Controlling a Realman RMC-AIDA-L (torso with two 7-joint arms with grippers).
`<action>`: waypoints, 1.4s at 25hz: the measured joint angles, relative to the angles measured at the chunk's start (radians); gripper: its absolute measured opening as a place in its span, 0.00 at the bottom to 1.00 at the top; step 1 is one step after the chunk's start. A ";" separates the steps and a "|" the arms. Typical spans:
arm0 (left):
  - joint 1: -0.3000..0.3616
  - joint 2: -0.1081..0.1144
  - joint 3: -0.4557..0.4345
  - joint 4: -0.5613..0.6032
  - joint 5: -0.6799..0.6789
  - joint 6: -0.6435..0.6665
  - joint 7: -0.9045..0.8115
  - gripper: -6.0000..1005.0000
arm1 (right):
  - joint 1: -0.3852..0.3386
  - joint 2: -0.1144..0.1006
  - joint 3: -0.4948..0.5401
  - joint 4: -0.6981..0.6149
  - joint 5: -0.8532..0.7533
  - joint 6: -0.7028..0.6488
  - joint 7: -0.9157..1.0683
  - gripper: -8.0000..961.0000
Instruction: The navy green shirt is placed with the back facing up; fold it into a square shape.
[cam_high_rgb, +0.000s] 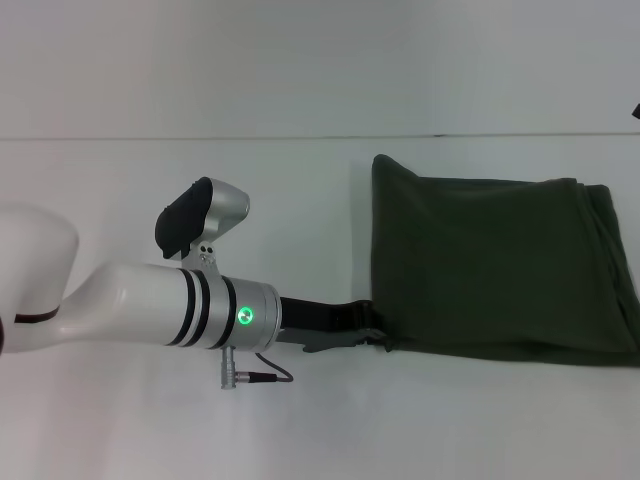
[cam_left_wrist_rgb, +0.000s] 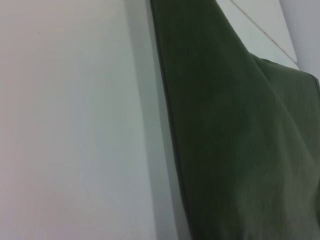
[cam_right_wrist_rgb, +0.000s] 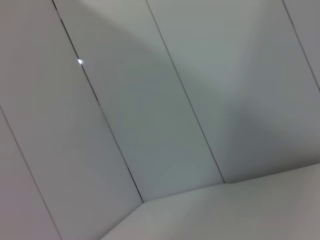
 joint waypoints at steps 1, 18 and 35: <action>0.000 0.000 0.000 0.000 0.000 0.000 0.005 0.18 | 0.001 0.000 0.000 0.000 0.000 0.000 0.000 0.98; 0.110 0.008 -0.010 0.113 -0.064 0.096 0.061 0.08 | 0.023 0.002 -0.018 0.006 0.000 -0.002 0.000 0.98; 0.295 0.013 -0.098 0.246 -0.065 0.217 0.097 0.05 | 0.059 0.002 -0.028 0.009 0.000 0.005 0.000 0.98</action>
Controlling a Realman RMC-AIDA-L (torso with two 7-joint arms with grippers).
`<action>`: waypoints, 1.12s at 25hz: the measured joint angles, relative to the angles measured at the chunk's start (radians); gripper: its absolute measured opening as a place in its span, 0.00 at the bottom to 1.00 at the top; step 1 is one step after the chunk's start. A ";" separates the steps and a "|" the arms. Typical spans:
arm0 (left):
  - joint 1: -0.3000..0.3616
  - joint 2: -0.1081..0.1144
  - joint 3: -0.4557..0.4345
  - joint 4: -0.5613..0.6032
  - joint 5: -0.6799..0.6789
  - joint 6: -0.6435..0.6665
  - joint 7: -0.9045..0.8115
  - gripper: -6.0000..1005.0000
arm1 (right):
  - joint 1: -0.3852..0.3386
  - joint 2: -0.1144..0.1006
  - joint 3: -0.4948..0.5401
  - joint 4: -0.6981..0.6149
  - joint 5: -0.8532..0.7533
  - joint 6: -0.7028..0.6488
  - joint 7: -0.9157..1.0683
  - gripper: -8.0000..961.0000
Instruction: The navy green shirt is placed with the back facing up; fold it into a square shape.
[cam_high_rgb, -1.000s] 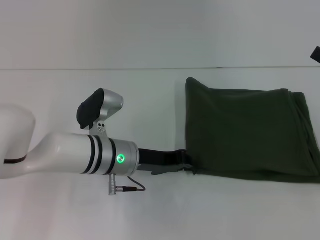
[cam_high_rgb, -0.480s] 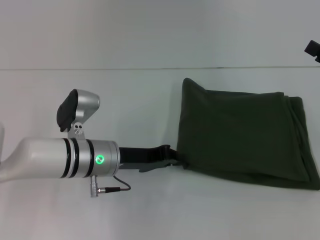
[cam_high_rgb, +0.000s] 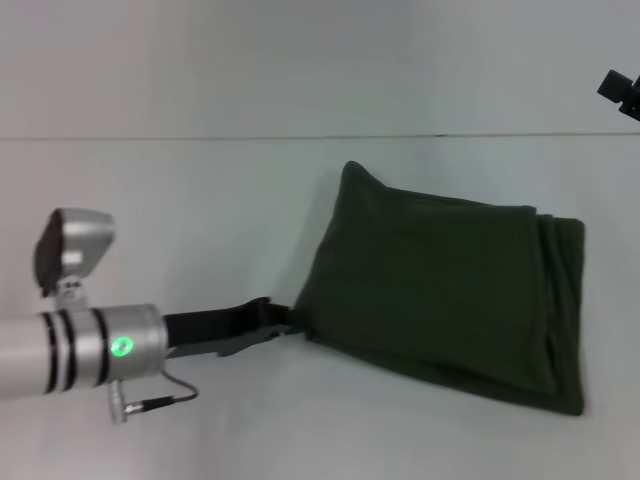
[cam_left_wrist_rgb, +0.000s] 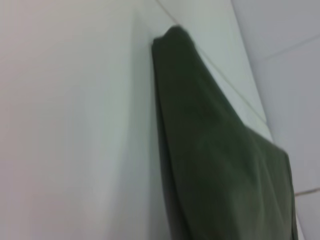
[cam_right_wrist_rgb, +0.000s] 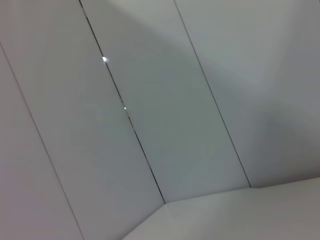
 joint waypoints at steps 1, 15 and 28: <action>0.016 0.001 -0.014 0.012 0.002 0.011 0.005 0.05 | 0.003 0.000 0.000 0.000 -0.001 0.001 0.000 0.98; 0.183 0.024 -0.190 0.128 0.026 0.121 0.052 0.05 | 0.045 0.011 -0.063 0.003 0.000 0.027 0.012 0.98; 0.120 0.045 -0.184 0.123 0.055 0.176 0.091 0.11 | 0.042 0.018 -0.077 0.003 0.000 0.031 0.026 0.98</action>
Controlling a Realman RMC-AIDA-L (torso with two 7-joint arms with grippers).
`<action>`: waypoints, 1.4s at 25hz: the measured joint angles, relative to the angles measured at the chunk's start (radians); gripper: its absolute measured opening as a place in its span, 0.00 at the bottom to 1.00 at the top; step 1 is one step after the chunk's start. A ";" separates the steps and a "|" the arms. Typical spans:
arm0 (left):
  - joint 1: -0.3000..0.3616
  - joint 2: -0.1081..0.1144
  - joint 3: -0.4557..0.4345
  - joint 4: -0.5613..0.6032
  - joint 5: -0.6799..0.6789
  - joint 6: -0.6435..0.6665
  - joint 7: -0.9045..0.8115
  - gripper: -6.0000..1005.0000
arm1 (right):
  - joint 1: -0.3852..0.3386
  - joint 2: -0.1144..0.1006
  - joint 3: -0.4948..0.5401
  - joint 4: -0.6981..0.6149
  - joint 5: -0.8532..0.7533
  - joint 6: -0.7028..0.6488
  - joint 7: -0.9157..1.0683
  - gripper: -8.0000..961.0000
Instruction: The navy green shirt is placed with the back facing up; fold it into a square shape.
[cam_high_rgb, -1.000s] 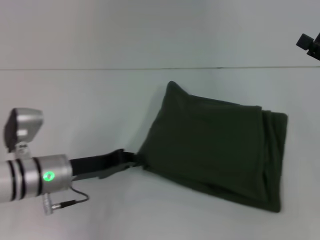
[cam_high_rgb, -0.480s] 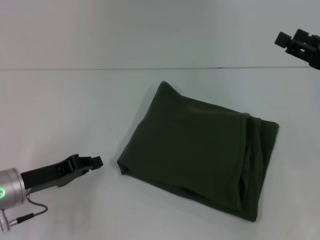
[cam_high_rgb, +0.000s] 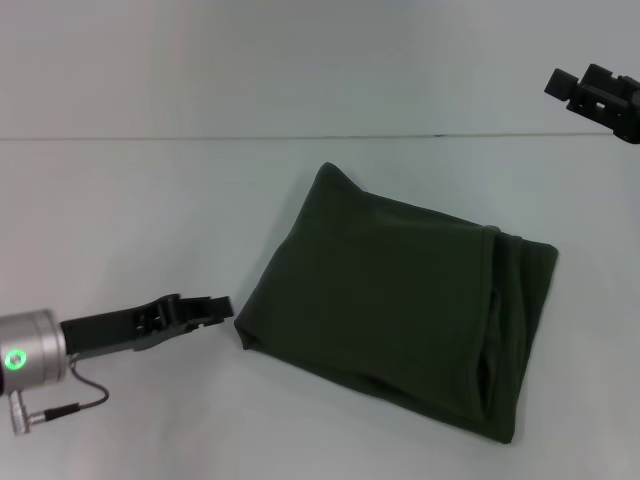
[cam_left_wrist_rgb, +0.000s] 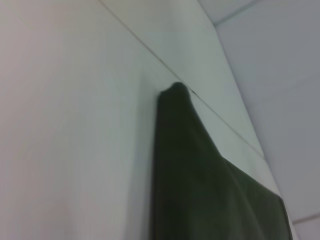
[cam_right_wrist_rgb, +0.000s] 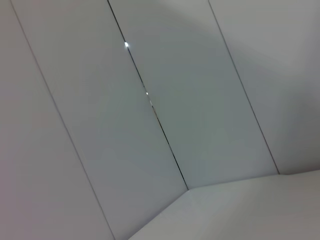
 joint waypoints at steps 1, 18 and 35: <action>-0.013 0.004 0.010 -0.001 0.008 -0.002 0.007 0.12 | -0.001 0.000 0.000 0.000 0.000 0.000 0.000 0.98; -0.080 0.024 0.072 -0.018 0.053 -0.076 -0.025 0.69 | -0.004 0.002 -0.002 0.001 -0.007 -0.006 0.000 0.98; -0.156 0.020 0.130 -0.099 0.055 -0.097 -0.041 0.94 | -0.003 0.002 -0.023 0.001 -0.006 -0.005 0.002 0.98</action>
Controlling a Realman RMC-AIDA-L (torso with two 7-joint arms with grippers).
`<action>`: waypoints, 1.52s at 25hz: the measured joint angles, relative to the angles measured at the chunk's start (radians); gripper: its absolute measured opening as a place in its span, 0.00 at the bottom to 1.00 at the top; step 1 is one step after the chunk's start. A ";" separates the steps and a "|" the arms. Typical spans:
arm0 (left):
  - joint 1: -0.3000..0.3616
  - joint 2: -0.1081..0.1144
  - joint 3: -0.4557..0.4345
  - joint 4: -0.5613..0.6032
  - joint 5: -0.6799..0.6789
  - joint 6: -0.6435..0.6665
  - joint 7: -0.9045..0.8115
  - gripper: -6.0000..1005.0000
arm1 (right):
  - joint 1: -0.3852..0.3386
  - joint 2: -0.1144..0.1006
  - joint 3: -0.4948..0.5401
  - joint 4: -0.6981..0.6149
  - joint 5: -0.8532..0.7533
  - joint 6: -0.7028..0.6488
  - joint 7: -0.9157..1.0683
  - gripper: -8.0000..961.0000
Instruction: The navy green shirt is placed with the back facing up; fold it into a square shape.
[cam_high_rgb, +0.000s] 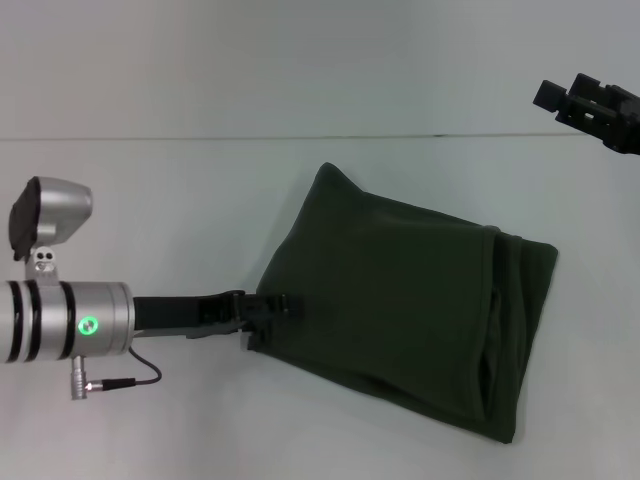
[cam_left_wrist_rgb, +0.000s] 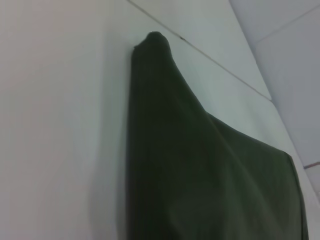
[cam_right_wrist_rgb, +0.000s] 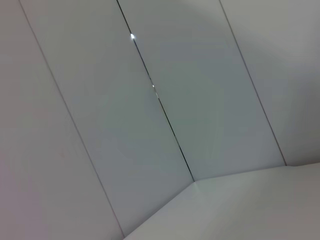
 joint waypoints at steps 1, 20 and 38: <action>-0.005 -0.001 0.000 -0.004 0.004 0.000 0.000 0.94 | 0.000 0.000 0.000 0.000 0.000 0.000 0.000 0.98; -0.015 0.020 -0.017 0.034 0.094 0.000 -0.077 0.92 | -0.001 0.000 -0.003 0.000 -0.001 -0.002 0.000 0.98; -0.056 0.007 0.028 0.027 0.098 -0.007 -0.097 0.90 | 0.001 -0.002 -0.006 -0.001 -0.001 -0.007 0.000 0.98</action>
